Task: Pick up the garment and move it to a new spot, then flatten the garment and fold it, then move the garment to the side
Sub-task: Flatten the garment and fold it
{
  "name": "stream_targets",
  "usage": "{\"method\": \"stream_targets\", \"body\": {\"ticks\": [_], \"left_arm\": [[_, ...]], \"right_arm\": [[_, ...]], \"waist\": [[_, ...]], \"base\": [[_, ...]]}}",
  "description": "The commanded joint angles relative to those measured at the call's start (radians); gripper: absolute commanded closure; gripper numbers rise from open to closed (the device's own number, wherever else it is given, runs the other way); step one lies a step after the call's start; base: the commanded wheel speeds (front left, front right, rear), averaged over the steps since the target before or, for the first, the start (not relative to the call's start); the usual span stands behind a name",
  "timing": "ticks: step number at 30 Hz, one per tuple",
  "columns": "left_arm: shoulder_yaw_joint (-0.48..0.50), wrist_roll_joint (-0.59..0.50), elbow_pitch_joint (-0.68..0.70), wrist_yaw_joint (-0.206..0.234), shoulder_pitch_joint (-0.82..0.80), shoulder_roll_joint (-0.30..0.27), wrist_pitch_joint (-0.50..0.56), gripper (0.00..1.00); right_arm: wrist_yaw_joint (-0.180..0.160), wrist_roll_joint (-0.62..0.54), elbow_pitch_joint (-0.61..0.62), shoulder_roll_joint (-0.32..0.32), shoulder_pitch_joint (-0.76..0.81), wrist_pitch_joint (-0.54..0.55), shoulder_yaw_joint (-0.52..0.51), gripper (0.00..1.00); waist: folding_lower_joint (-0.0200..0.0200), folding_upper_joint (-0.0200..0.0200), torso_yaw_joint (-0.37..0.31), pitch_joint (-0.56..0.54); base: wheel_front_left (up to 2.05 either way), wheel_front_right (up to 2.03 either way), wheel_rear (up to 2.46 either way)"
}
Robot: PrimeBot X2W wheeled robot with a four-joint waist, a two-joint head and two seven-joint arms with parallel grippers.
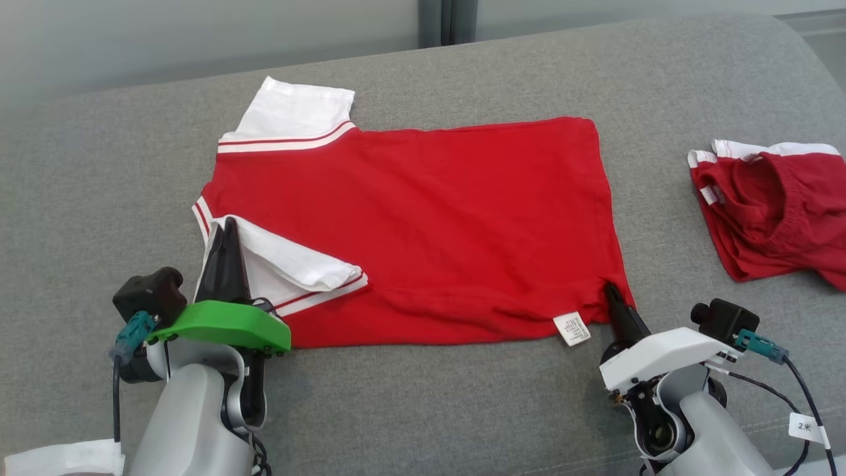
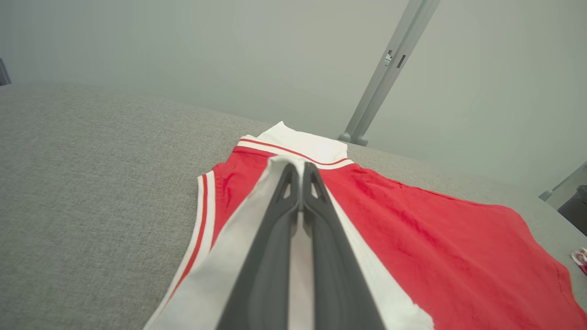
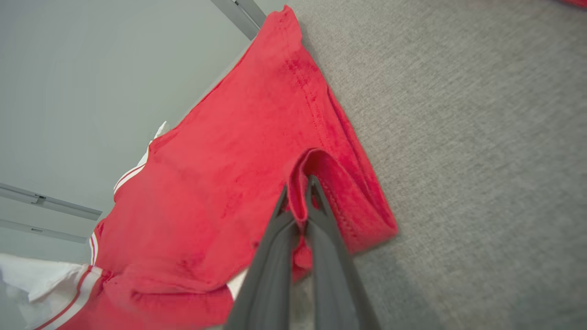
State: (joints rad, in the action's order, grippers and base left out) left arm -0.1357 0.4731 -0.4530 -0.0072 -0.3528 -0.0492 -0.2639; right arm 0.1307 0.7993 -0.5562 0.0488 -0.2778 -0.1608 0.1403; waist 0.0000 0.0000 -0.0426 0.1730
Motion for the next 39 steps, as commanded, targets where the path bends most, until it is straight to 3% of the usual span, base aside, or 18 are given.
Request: {"method": "stream_targets", "body": {"ticks": [1, 15, 16, 17, 18, 19, 20, 28, 39], "left_arm": [[0.004, -0.003, -0.015, 0.006, -0.026, -0.003, 0.000, 1.00], [0.001, -0.013, -0.148, 0.000, -0.091, -0.003, 0.000, 1.00], [0.001, -0.015, -0.152, 0.002, -0.094, -0.003, 0.000, 1.00], [0.003, -0.019, -0.155, 0.003, -0.098, -0.003, 0.000, 0.93], [0.005, -0.019, -0.157, 0.003, -0.101, -0.003, 0.000, 0.67], [0.008, -0.022, -0.157, 0.004, -0.104, -0.003, 0.000, 0.38], [0.013, -0.026, -0.155, 0.004, -0.104, -0.003, 0.000, 0.00], [0.033, -0.028, -0.095, -0.004, -0.052, -0.003, 0.000, 0.00], [0.098, -0.051, 0.026, -0.010, 0.061, -0.003, 0.000, 0.00]], "right_arm": [[0.000, 0.006, -0.013, 0.004, -0.017, -0.010, 0.005, 1.00], [0.000, 0.029, -0.132, 0.004, -0.105, -0.052, 0.056, 1.00], [0.000, 0.029, -0.140, 0.004, -0.111, -0.055, 0.057, 0.90], [0.000, 0.030, -0.145, 0.004, -0.120, -0.058, 0.058, 0.64], [0.000, 0.035, -0.144, 0.003, -0.127, -0.064, 0.064, 0.22], [0.000, 0.040, -0.143, 0.003, -0.129, -0.067, 0.069, 0.00], [0.000, 0.047, -0.131, 0.003, -0.134, -0.078, 0.080, 0.00], [0.000, 0.044, -0.087, 0.004, -0.116, -0.099, 0.081, 0.00], [0.000, -0.084, 0.065, 0.009, -0.053, -0.105, -0.048, 0.00]], "waist": [[0.0000, 0.0000, -0.017, 0.020], [0.0000, 0.0000, -0.032, 0.024], [0.0000, 0.0000, -0.032, 0.023], [0.0000, 0.0000, -0.032, 0.022], [0.0000, 0.0000, -0.032, 0.021], [0.0000, 0.0000, -0.032, 0.020], [0.0000, 0.0000, -0.031, 0.018], [0.0000, 0.0000, -0.024, -0.001], [0.0000, 0.0000, -0.019, -0.027]], "base": [[0.00, 0.00, 0.00], [0.00, 0.00, 0.00], [0.00, 0.00, 0.00], [0.00, 0.00, 0.00], [0.00, 0.00, 0.00], [0.00, 0.00, 0.00], [0.00, 0.00, 0.00], [0.00, 0.00, 0.00], [0.00, 0.00, 0.00]]}}
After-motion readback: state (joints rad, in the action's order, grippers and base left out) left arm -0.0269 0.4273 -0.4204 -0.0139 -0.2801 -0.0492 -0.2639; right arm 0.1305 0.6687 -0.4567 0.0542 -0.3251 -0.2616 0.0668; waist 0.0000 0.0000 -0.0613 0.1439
